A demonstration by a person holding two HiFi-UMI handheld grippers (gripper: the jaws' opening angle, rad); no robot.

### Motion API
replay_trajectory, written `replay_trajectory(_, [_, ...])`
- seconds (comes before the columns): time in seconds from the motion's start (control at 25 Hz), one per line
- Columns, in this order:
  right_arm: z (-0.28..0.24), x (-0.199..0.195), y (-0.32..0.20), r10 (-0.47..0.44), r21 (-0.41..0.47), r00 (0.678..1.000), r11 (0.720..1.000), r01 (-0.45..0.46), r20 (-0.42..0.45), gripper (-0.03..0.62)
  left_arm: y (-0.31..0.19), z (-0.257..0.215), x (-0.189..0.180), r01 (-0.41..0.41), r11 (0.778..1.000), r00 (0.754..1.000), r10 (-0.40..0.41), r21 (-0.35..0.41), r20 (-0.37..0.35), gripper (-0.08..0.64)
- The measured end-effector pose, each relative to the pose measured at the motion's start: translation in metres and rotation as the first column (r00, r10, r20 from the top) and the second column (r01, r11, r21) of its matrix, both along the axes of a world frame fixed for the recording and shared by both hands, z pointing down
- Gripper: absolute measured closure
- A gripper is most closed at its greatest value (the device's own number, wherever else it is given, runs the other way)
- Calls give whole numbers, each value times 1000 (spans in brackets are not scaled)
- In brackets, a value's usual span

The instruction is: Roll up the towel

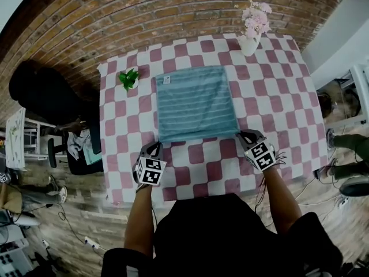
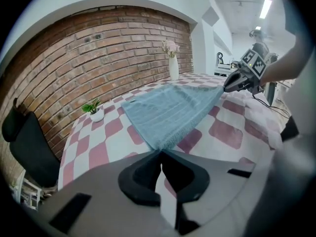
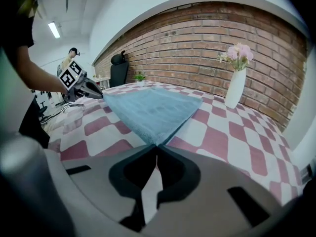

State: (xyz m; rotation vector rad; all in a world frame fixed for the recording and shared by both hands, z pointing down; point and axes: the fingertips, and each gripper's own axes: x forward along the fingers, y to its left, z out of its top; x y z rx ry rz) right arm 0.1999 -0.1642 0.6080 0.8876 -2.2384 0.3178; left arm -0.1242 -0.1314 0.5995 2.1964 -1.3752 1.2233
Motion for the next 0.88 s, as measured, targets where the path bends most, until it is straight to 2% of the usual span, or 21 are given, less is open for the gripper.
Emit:
replay_trajectory(0.24, [-4, 2, 45, -67, -5, 998, 998, 67, 6, 584, 34, -2, 0, -11, 1000, 999, 11, 1, 45, 551])
replay_trajectory(0.48, [-7, -15, 94, -120, -10, 993, 993, 121, 16, 584, 55, 1, -20, -21, 1000, 996, 21, -2, 85, 551])
replay_trajectory(0.88, [-3, -69, 161, -138, -44, 990, 989, 139, 28, 584, 63, -1, -65, -156, 988, 972, 157, -17, 177, 551])
